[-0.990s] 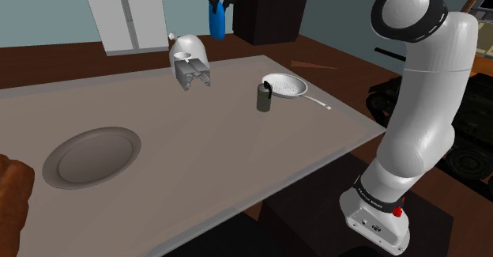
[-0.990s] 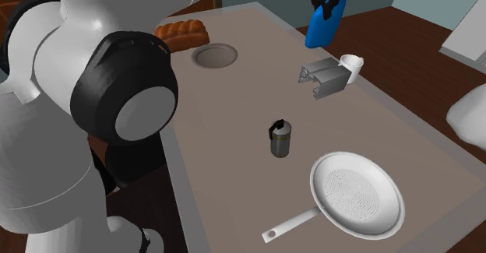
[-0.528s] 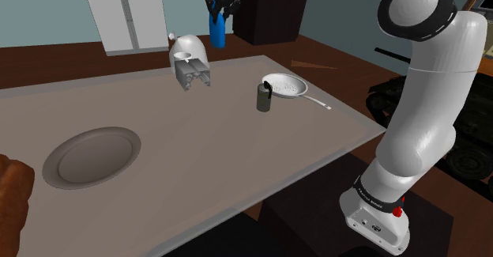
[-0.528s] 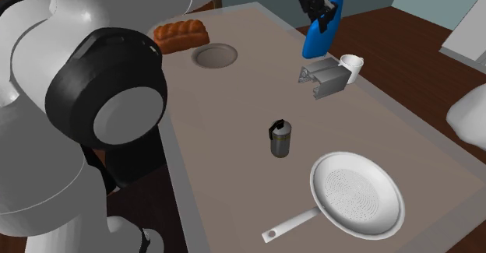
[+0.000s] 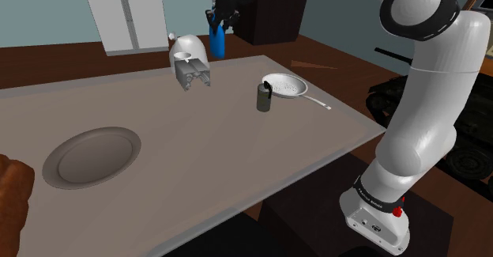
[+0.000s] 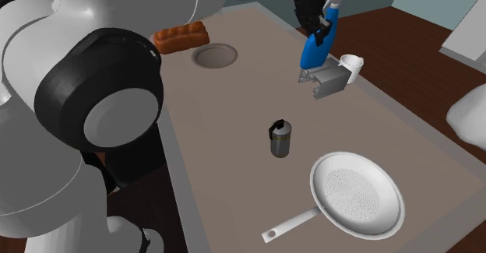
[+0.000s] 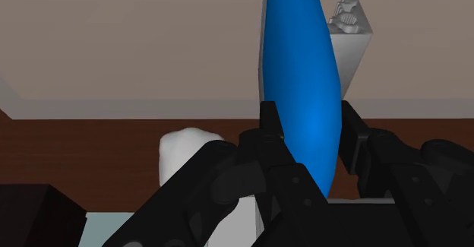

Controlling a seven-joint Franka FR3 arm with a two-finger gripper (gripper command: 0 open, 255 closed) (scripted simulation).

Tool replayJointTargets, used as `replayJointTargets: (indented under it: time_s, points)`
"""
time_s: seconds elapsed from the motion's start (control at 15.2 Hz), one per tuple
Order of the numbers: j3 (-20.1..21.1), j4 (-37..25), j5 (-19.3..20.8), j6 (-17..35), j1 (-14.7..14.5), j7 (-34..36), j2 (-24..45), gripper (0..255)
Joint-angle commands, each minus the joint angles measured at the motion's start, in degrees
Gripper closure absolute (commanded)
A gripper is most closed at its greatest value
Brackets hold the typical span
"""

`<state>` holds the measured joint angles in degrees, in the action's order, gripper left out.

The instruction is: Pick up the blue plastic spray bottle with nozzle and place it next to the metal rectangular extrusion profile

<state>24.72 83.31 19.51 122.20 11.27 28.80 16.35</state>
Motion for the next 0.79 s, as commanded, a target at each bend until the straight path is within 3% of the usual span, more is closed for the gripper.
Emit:
replayJointTargets:
  time_s: [0.0,0.73]
  points:
    - [-0.1,1.7,0.2,1.5,0.1,0.4,-0.2,255]
    - [-0.8,9.4,1.9,9.5,0.5,2.8,0.3,255]
